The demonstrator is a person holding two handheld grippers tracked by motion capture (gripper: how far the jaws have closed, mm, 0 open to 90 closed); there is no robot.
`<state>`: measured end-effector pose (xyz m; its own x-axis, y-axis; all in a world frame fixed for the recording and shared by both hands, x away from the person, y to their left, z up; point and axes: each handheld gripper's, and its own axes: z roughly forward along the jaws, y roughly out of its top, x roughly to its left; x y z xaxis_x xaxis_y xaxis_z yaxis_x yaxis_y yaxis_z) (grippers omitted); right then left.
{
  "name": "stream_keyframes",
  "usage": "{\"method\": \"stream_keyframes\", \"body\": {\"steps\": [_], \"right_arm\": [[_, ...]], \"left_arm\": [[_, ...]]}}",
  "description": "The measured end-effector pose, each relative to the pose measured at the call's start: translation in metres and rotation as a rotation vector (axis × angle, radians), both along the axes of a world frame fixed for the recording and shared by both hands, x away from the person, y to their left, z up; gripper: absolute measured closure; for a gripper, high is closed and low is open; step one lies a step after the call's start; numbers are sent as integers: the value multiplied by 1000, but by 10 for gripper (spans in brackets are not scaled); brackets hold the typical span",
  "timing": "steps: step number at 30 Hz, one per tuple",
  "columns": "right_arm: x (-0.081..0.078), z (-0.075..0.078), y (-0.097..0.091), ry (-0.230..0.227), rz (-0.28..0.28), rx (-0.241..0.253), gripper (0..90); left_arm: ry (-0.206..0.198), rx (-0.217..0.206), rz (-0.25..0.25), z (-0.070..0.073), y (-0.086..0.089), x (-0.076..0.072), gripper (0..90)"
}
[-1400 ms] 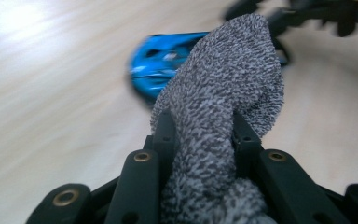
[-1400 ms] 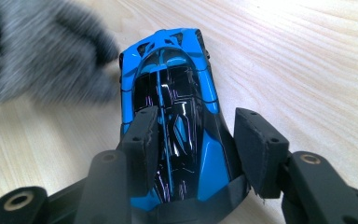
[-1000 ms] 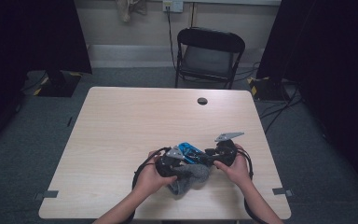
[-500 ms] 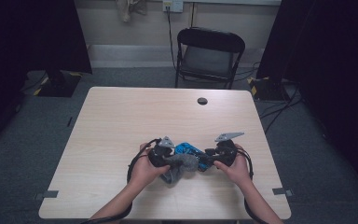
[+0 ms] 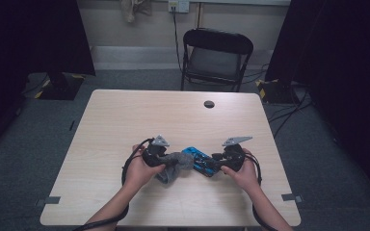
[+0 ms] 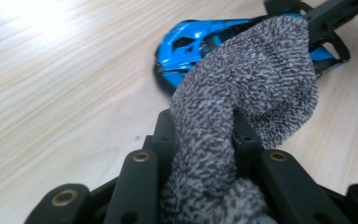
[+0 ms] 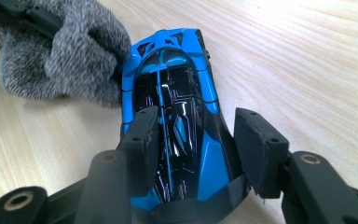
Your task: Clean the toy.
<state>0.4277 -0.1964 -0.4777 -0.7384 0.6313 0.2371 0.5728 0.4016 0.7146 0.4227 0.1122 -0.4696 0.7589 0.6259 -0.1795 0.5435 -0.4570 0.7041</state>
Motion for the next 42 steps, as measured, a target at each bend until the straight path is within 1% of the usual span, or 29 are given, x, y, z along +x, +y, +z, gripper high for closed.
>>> {"method": "stream_keyframes", "body": {"steps": [1, 2, 4, 7, 10, 11, 12, 15, 17, 18, 19, 21, 22, 24, 27, 31, 32, 34, 37, 39, 41, 42], "right_arm": [[0, 0, 0, 0, 1, 0, 513], [0, 0, 0, 2, -1, 1, 513], [0, 0, 0, 1, -1, 1, 513], [0, 0, 0, 0, -1, 1, 513], [0, 0, 0, -2, -1, 2, 513], [0, 0, 0, -2, -1, 3, 513], [0, 0, 0, -1, -1, 3, 513], [0, 0, 0, -1, -1, 4, 513], [-1, -1, 0, -5, -1, 6, 513], [-1, -1, 0, -6, 0, 4, 513], [-1, 0, 0, -7, -2, 2, 513], [-1, 0, 0, -8, -1, 1, 513], [-1, 0, 0, -8, -1, 2, 513], [-2, -1, 0, -9, -3, 4, 512], [-2, -1, 0, -12, -6, 5, 512], [-3, -1, -1, -14, -14, 12, 511], [-3, -1, -1, -17, -13, 12, 511], [-3, -2, -1, -21, -13, 13, 510], [-4, -2, -1, -21, -17, 17, 509], [-5, -1, -1, -30, -17, 7, 507], [-5, -1, 0, -24, -25, 5, 498], [-5, -1, 0, -25, -30, 0, 476]], "left_arm": [[0, 7, 0, 1, 3, 1, 694], [-2, 4, 8, 1, 4, 1, 694], [-13, 12, 21, 1, 9, 3, 694], [-5, 1, 49, 2, 18, 4, 694], [-4, 0, 51, 4, 26, 3, 694], [-9, 0, 54, 4, 28, 1, 694], [-5, -2, 52, 5, 29, 0, 694], [-12, 0, 24, 8, 29, -7, 693], [-12, -3, -9, 11, 26, -13, 693], [-18, -9, -18, 11, 23, -16, 692], [-15, -6, -37, 13, 21, -19, 692], [-12, -20, -66, 14, 14, -25, 691], [-14, -19, -83, 13, 10, -28, 689], [-4, -27, -110, 11, 3, -32, 685], [12, -18, -143, 5, -8, -37, 680], [29, -22, -168, -3, -14, -40, 672], [27, -29, -167, -5, -15, -41, 666], [25, -30, -162, -6, -14, -41, 637], [7, -16, -157, -7, -13, -41, 524], [0, -8, -161, -8, -12, -40, 407], [-10, -4, -170, -8, -11, -40, 347], [-8, -5, -175, -8, -10, -40, 320]]}}
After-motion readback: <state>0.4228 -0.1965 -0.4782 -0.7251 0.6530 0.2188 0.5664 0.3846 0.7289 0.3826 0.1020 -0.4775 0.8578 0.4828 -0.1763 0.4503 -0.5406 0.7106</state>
